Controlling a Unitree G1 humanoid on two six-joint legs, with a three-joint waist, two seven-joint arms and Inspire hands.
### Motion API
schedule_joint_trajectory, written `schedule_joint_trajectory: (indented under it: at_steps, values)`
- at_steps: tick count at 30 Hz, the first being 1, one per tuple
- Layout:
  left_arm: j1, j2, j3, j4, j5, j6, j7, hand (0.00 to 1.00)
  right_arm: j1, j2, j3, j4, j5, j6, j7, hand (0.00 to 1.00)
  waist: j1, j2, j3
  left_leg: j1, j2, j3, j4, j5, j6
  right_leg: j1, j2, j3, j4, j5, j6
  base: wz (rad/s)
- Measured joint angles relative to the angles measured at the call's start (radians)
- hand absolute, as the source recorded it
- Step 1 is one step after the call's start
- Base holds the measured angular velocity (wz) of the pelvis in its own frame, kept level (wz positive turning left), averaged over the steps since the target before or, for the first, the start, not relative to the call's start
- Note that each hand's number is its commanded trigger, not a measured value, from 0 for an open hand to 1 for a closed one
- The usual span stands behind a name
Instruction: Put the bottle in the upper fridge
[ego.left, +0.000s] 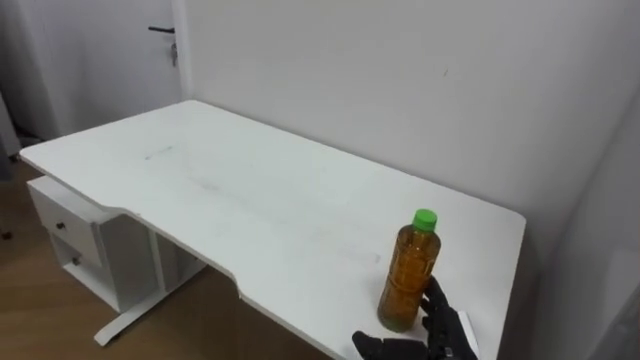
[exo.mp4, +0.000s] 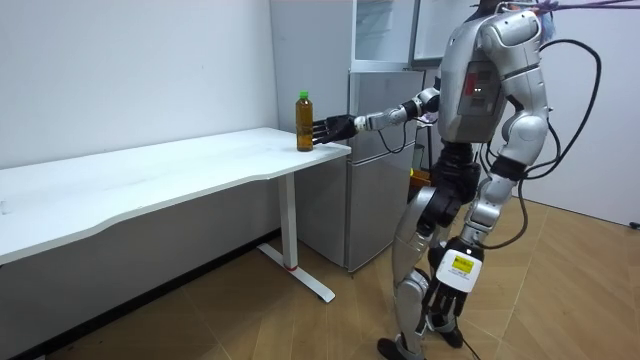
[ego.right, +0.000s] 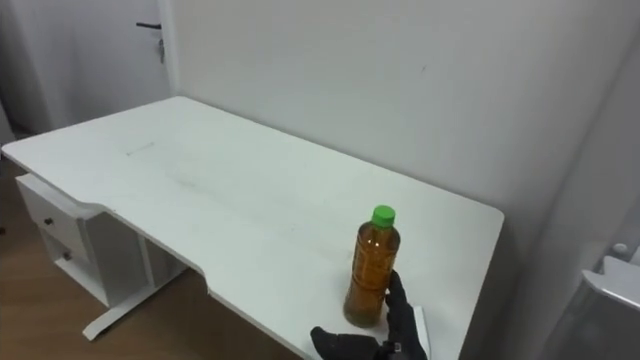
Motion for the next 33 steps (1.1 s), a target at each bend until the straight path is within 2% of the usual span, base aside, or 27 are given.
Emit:
schedule_joint_trajectory:
  at_steps: [5,9,11,13,15,16,18,20,26,33]
  values:
    - [0.002,0.001,0.017,-0.012,-0.009,0.001,0.0,0.0,-0.062,0.0,-0.028,0.076,0.068,-0.003,-0.035,0.0,0.015,-0.003,0.0016,-0.01,-0.007,-0.01,0.003,0.002,0.003,-0.005,-0.003,-0.001,0.001,0.0,0.0,0.05]
    - [0.013,0.005,0.022,-0.034,-0.01,0.001,0.0,0.0,-0.07,0.0,-0.037,0.078,0.103,-0.003,-0.077,0.0,0.017,-0.003,0.0018,-0.016,-0.008,-0.015,0.005,0.003,0.004,-0.008,-0.004,-0.011,0.001,0.0,0.001,0.06]
    - [0.017,0.007,0.024,-0.044,-0.011,0.0,0.0,0.0,-0.07,0.0,-0.037,0.079,0.109,-0.003,-0.111,0.0,0.016,-0.009,-0.002,-0.028,-0.009,-0.022,0.007,0.003,0.003,-0.011,-0.003,-0.021,0.0,0.0,0.001,0.09]
    - [0.016,0.008,0.023,-0.047,-0.015,-0.003,0.0,0.0,-0.07,-0.001,-0.045,0.079,0.112,-0.004,-0.138,0.0,0.017,-0.009,-0.0016,-0.037,-0.009,-0.027,0.015,0.003,0.003,-0.017,-0.002,-0.028,0.001,0.0,0.001,0.12]
    - [0.016,0.008,0.024,-0.047,-0.038,-0.007,0.001,0.0,-0.071,-0.004,-0.05,0.079,0.123,-0.019,-0.162,0.0,0.017,-0.009,-0.0013,-0.047,-0.01,-0.032,0.02,0.003,0.003,-0.021,-0.002,-0.037,0.001,0.0,0.001,0.1]
    - [0.017,0.008,0.024,-0.047,-0.05,-0.009,0.001,0.0,-0.073,-0.006,-0.05,0.079,0.13,-0.026,-0.177,0.0,0.017,-0.007,0.0022,-0.05,-0.011,-0.035,0.022,0.003,0.003,-0.021,-0.002,-0.041,0.001,0.0,0.001,0.1]
    - [0.018,0.008,0.024,-0.047,-0.057,-0.011,0.003,0.0,-0.076,-0.01,-0.05,0.079,0.14,-0.038,-0.193,0.0,0.016,-0.005,0.0041,-0.057,-0.011,-0.038,0.029,0.003,0.003,-0.023,-0.002,-0.049,0.002,0.001,0.001,0.09]
    - [0.017,0.009,0.023,-0.044,-0.071,-0.028,0.006,0.0,-0.085,-0.025,-0.05,0.079,0.169,-0.054,-0.203,0.0,0.02,-0.004,0.0075,-0.07,-0.011,-0.041,0.036,0.003,0.003,-0.031,0.0,-0.055,0.002,0.001,0.0,0.05]
    - [0.02,0.03,0.024,-0.01,-0.088,-0.034,0.006,0.0,-0.102,-0.075,-0.055,0.08,0.195,-0.076,-0.244,0.0,0.041,0.0,0.0098,-0.067,-0.011,-0.042,0.035,0.003,0.003,-0.029,-0.001,-0.056,0.002,0.002,0.001,0.0]
    - [0.022,0.036,0.023,-0.01,-0.088,-0.035,0.006,0.0,-0.108,-0.081,-0.054,0.08,0.196,-0.084,-0.271,0.0,0.042,0.002,0.011,-0.066,-0.012,-0.046,0.035,0.003,0.003,-0.026,-0.001,-0.057,0.003,0.002,0.0,0.01]
